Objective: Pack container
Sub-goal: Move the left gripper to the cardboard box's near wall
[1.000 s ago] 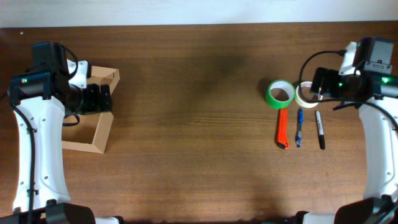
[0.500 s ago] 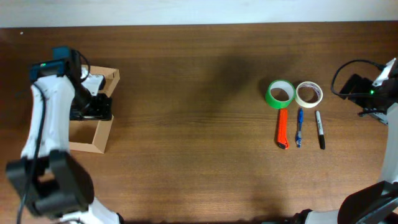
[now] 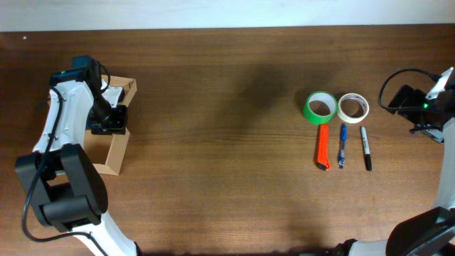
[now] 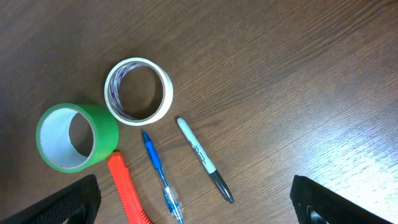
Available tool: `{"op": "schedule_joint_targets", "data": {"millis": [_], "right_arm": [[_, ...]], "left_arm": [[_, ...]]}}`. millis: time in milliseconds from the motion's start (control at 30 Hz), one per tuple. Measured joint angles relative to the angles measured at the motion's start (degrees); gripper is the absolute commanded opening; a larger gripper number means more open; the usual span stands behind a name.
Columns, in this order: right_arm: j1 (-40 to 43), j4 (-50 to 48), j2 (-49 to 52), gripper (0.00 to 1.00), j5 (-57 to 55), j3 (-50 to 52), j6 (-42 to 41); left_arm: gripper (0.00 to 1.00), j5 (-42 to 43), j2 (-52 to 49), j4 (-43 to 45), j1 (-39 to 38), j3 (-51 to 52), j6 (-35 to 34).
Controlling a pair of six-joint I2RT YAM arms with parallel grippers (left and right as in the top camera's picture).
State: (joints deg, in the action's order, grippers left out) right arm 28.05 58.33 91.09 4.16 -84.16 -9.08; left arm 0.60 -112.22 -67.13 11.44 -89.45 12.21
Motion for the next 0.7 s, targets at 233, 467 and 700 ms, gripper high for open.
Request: {"op": "schedule_joint_targets", "data": {"millis": [233,467,700], "right_arm": [[0.0,0.0,0.0,0.99,0.0,0.0,0.0],[0.0,0.0,0.0,0.99,0.0,0.0,0.0],[0.0,0.0,0.0,0.99,0.0,0.0,0.0]], "left_arm": [[0.08,0.0,0.0,3.8,0.0,3.7,-0.8],[0.02,-0.2,0.0,4.2,-0.1,4.5,-2.4],[0.02,0.0,0.0,0.6,-2.8,3.5,-5.2]]}}
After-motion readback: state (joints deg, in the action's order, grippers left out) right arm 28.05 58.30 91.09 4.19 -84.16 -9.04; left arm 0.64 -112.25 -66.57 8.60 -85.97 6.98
